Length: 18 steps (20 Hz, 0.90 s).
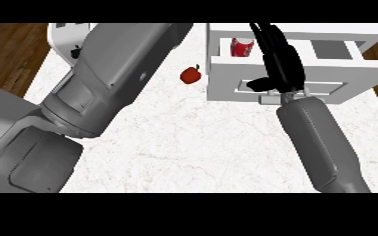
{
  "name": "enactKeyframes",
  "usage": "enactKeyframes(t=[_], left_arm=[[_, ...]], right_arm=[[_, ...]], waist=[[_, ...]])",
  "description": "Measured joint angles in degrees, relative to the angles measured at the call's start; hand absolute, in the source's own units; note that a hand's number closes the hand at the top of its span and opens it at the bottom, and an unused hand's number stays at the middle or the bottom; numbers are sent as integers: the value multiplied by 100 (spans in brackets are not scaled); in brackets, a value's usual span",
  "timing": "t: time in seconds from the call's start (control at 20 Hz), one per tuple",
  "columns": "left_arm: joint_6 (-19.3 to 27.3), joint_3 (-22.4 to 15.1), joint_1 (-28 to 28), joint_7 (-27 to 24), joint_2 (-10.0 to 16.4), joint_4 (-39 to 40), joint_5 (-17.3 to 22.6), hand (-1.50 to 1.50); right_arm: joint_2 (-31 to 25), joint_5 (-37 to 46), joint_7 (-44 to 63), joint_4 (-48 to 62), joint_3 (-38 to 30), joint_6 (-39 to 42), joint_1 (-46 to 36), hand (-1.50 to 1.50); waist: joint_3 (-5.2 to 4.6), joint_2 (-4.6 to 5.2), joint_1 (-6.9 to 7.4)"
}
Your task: Pick up the can, place it into the drawer and close the drawer
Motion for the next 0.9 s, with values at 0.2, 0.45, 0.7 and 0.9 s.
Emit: enactKeyframes(t=[0.2,0.45,0.7,0.9], left_arm=[[-80,-13,213,92,200,-196,-71,-150],[-184,-63,460,345,444,-568,-142,-150],[-183,-134,720,556,613,-1013,-222,-150],[-276,-175,934,744,791,-1348,-248,-150]], right_arm=[[111,240,-2,877,-210,-640,-526,-150],[138,394,-21,1885,-496,-1218,-1262,-150],[132,495,-36,2714,-704,-1603,-1915,-150],[66,531,-105,3238,-828,-1745,-2313,-150]], waist=[[0,-6,61],[2,-9,179],[-4,-10,261],[2,19,346]])
